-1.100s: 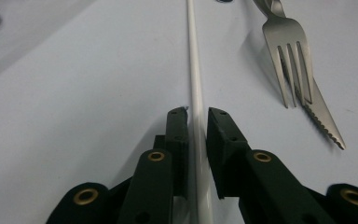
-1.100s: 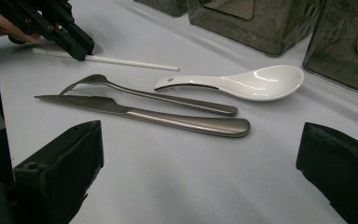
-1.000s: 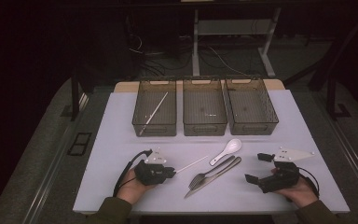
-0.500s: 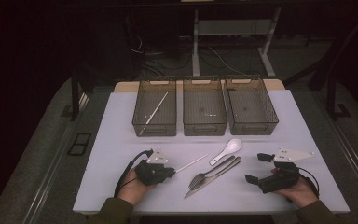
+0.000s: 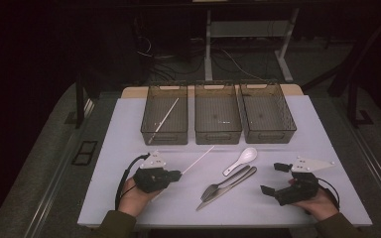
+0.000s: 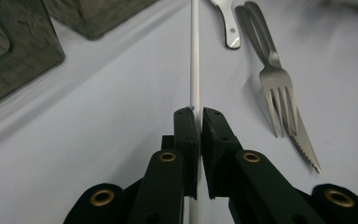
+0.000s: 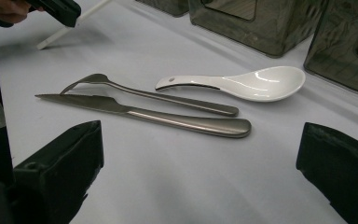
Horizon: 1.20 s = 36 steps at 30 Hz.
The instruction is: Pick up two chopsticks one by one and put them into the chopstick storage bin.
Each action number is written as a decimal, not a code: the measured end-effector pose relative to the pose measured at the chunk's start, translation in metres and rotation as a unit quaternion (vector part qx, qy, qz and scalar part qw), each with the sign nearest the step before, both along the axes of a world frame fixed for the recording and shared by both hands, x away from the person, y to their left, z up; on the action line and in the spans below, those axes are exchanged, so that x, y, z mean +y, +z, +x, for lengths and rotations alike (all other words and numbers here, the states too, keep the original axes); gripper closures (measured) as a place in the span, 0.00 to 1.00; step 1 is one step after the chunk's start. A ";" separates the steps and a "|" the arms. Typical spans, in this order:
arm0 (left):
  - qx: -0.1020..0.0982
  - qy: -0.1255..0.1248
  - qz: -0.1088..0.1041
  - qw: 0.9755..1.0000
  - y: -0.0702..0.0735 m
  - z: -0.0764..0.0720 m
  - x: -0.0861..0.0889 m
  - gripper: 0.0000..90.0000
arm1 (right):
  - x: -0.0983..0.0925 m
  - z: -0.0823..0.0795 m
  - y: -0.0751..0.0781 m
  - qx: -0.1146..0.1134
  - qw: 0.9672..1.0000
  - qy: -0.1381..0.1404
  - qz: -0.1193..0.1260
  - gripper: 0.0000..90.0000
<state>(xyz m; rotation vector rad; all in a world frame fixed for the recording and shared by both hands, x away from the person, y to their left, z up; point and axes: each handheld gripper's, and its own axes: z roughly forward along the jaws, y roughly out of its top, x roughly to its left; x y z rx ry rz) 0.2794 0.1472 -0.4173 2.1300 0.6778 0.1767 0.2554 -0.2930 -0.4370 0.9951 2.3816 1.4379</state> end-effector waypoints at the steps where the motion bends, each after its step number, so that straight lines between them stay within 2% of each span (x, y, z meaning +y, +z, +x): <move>1: -0.002 0.001 -0.005 1.000 0.001 0.000 0.000 0.94 | 0.000 0.000 0.000 0.000 1.000 0.000 0.000 0.01; 13: -0.032 0.007 -0.044 0.999 0.021 -0.004 0.009 0.94 | 0.000 0.000 0.000 0.000 1.000 0.000 0.000 0.01; 21: -0.046 0.009 -0.057 0.997 0.033 -0.005 0.012 0.94 | 0.000 0.000 0.000 0.000 1.000 0.000 -0.001 0.01; 29: -0.058 0.015 -0.058 0.996 0.047 0.007 0.015 0.94 | 0.000 0.001 0.000 0.001 1.000 -0.003 0.001 0.01; 36: -0.072 0.022 -0.062 0.995 0.065 0.021 0.015 0.94 | -0.001 0.001 0.000 0.001 1.000 -0.003 0.001 0.01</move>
